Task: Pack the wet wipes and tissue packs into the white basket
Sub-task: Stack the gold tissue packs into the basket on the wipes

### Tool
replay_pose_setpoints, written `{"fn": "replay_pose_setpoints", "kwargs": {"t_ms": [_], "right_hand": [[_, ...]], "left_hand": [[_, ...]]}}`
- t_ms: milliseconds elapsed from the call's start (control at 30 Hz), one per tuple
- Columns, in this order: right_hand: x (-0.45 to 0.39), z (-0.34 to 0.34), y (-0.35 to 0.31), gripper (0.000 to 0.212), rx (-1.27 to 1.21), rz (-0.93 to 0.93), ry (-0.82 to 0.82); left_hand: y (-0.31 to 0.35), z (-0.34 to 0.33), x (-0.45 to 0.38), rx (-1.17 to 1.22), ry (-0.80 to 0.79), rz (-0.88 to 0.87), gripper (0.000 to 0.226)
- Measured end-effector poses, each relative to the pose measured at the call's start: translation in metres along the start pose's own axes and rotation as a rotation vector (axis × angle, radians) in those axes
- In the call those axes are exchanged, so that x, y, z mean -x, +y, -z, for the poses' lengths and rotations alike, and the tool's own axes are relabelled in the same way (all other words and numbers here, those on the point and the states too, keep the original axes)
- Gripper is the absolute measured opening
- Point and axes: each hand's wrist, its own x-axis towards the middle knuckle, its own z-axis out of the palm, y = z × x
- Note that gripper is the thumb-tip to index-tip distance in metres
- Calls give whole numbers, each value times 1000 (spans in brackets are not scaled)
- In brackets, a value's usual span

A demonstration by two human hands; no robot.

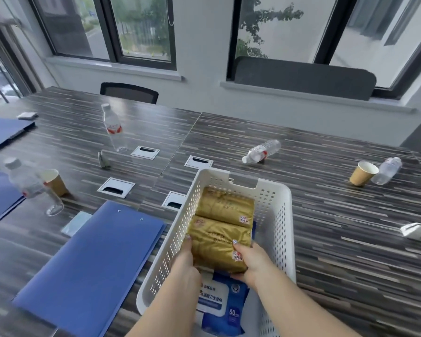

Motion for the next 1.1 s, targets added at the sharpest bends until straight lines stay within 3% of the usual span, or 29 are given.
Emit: {"fn": "replay_pose_setpoints", "kwargs": {"t_ms": [467,533,633,667,800,933,1100], "right_hand": [[-6,-4,-2,16,38,-24,23],[-4,-4,-1,34,79,-3,37],[-25,1,6,96,170,148,93],[-26,2,5,103,195,191,96],[21,-9,-22,62,224,331,77],[47,1,-37,63,268,426,11],[69,32,-51,47,157,478,-122]], "left_hand": [[4,-4,-5,56,37,21,56],[3,-7,4,68,-31,19,51],[7,-12,19,77,-133,29,46],[8,-12,23,49,-153,21,43],[13,-13,40,55,-168,-17,46],[4,-14,65,156,-151,17,54],[-19,-44,108,143,-241,-124,58]]}}
